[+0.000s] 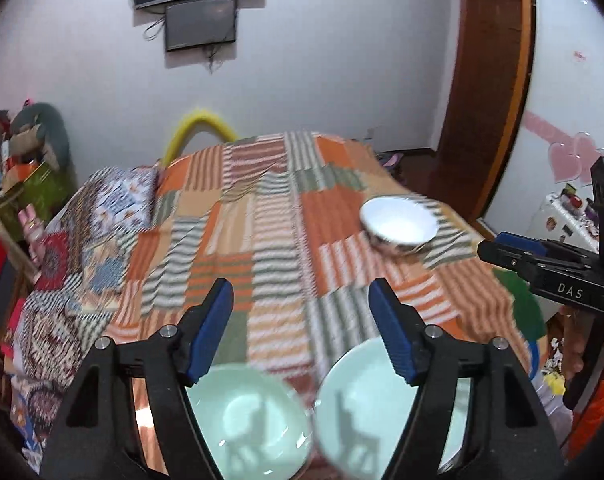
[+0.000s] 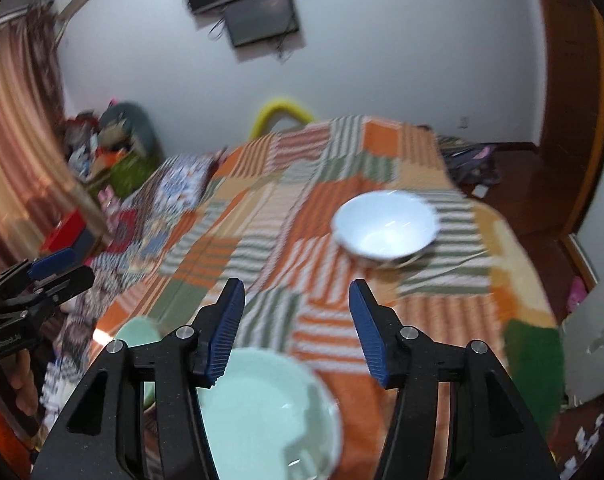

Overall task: Organize plates and bowls
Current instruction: 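Move both tools to the white spotted bowl, then grip the white spotted bowl rim with both tools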

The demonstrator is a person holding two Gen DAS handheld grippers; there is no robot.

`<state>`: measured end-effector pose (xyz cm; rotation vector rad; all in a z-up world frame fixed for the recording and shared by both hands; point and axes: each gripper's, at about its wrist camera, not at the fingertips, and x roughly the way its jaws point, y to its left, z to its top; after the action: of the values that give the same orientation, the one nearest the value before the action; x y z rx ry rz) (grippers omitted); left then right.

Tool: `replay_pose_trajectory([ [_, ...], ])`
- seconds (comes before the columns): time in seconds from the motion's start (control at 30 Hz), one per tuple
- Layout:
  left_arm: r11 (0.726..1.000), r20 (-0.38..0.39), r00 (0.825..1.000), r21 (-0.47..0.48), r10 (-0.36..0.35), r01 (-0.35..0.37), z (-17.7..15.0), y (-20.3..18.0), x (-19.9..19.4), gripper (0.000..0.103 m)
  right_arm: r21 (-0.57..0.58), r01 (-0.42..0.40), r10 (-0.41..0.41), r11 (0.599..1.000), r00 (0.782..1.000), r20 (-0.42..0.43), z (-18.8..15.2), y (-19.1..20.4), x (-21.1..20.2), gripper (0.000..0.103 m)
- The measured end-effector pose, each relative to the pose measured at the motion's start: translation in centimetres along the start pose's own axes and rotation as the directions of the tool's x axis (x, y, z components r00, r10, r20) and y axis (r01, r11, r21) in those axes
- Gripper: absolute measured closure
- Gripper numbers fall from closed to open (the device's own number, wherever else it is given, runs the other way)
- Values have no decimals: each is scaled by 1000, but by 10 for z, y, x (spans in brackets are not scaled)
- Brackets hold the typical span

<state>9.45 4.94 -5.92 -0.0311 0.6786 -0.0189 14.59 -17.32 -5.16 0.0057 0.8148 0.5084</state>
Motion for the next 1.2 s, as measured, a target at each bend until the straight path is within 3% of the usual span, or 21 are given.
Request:
replay_pose_trajectory([
  [0.37,998,-62,996,13,-62,63,58,-44,92,32,87,71,-77,994,995,64,33,-69,1,50],
  [0.77,997,-246,967,21,-69,77,64,-62,229,32,144,98,-88,985,994,-71,38,-110,81,50],
  [1.03,994,-303,948,16,-100,110,58,-67,283,32,171,92,-68,981,988,-141,31,-128,119,50],
  [1.13,993,-316,942,9,-112,121,59,-70,299,38,177,90,-63,980,986,-155,30,-132,129,50],
  [1.2,990,-335,934,10,-127,138,59,-73,311,51,175,91,-61,980,984,-168,29,-134,135,50],
])
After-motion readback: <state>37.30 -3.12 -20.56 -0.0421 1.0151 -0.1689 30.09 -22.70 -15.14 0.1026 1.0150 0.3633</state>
